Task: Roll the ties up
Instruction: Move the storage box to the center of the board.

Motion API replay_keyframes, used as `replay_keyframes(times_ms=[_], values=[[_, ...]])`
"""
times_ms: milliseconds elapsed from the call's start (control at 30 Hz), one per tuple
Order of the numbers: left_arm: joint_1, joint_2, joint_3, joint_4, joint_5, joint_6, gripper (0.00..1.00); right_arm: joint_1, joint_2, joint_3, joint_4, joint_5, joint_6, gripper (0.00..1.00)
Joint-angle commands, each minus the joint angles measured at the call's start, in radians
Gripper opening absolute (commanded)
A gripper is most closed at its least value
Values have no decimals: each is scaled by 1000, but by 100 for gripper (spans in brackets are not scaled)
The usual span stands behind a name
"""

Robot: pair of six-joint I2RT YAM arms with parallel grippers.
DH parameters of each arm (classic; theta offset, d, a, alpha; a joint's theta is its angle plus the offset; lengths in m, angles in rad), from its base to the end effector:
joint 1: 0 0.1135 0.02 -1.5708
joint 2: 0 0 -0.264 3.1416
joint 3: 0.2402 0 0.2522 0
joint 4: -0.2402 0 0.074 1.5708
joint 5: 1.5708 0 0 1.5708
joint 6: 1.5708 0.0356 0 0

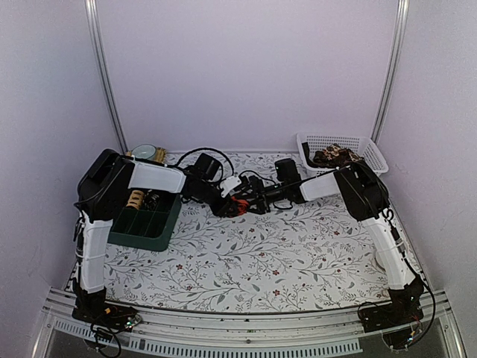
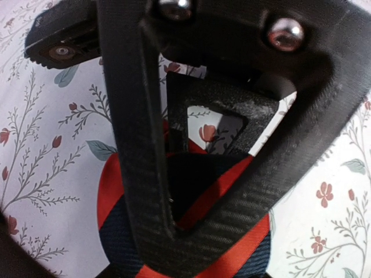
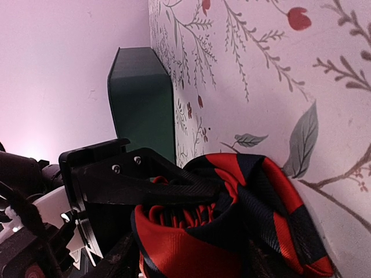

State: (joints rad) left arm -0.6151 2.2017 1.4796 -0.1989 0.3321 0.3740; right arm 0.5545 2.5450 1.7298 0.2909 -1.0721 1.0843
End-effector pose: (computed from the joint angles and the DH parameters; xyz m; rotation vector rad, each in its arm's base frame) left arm 0.3725 -0.2774 0.1241 1.3050 2.1239 -0.5149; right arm 0.4331 0.3050 0.0791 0.1583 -2.4218 -1.8989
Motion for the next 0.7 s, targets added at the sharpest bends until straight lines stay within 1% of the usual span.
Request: replay_keyframes(times_ms=[0, 133, 300, 400, 467, 600, 633, 667], values=[[-19, 18, -11, -25, 57, 19, 39, 15, 113, 19, -26, 40, 2, 56], [-19, 19, -13, -23, 57, 21, 40, 28, 118, 19, -16, 28, 7, 53], [-23, 9, -24, -14, 82, 31, 41, 54, 126, 18, -2, 17, 16, 46], [-24, 0, -31, -14, 89, 38, 45, 63, 134, 8, 40, 3, 43, 41], [-25, -4, -36, -14, 90, 41, 46, 64, 135, -7, 88, -3, 74, 39], [-26, -8, -39, -22, 92, 43, 46, 68, 133, -14, 104, -11, 96, 35], [-27, -11, -40, -22, 91, 42, 47, 69, 133, -17, 104, -11, 98, 33], [-27, -17, -43, -22, 91, 40, 51, 68, 131, -22, 102, -7, 97, 32]])
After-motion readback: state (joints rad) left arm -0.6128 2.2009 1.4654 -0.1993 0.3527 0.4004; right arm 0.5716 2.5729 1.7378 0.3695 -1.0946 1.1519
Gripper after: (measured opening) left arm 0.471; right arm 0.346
